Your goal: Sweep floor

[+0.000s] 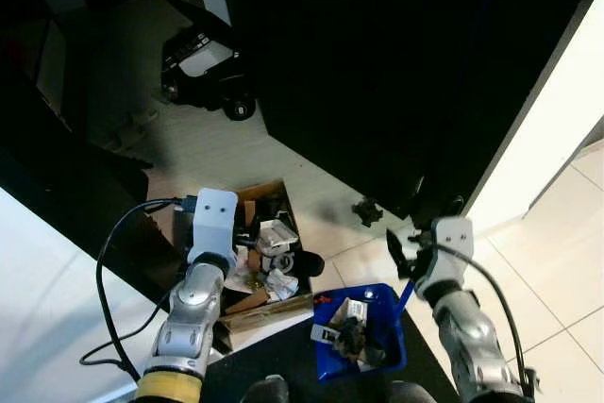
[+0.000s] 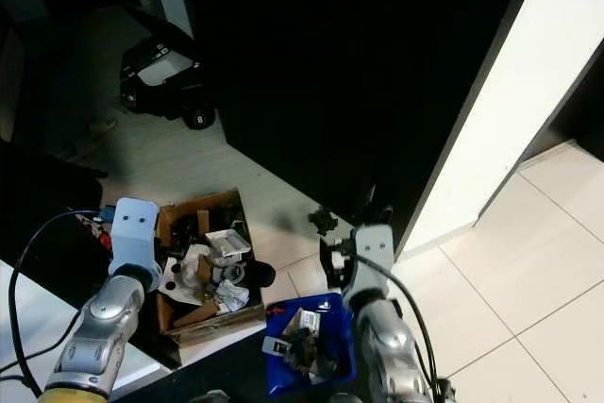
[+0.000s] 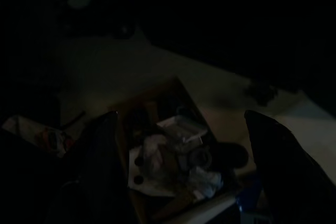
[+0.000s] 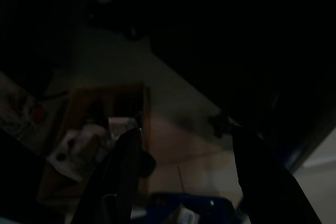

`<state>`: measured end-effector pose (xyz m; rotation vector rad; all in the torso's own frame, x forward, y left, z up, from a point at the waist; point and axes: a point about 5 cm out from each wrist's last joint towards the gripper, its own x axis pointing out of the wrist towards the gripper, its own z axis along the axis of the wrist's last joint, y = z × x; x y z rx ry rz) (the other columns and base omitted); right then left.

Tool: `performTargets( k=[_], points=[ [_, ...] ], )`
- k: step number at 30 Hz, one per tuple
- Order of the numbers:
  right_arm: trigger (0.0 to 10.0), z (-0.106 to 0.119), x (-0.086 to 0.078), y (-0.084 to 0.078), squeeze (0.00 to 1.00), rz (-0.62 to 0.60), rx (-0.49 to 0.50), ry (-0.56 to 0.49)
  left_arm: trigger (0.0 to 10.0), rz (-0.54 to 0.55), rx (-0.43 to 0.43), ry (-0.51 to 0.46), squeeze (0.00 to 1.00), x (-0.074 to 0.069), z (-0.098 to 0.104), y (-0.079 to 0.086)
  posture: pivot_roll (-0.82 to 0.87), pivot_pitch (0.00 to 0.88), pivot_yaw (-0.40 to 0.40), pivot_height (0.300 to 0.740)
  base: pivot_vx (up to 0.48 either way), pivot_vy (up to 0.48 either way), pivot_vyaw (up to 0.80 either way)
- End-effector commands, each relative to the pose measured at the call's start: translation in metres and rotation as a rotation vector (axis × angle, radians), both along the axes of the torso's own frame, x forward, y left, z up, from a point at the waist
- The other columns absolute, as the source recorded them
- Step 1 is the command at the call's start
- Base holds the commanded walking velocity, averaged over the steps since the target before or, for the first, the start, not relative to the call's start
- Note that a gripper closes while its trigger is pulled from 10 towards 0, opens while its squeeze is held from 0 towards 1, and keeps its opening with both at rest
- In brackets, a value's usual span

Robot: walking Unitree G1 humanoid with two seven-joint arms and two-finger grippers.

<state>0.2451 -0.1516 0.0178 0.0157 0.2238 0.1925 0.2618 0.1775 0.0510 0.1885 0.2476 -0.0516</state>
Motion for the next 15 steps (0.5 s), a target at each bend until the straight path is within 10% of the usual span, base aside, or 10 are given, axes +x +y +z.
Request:
performTargets(
  k=[1,15],
  points=[
    [10.0,-0.007,-0.005,-0.005,0.0,-0.011,-0.009,0.025,10.0,-0.008,0.057,0.029,0.0,-0.005,-0.009,0.005,-0.06,0.016,0.061,0.74,0.0,0.0,0.0],
    [10.0,-0.009,0.002,-0.015,0.0,-0.035,-0.055,0.019,10.0,-0.069,0.087,0.069,0.0,-0.002,-0.022,-0.01,-0.07,0.017,0.042,0.74,0.0,0.0,0.0]
  ],
)
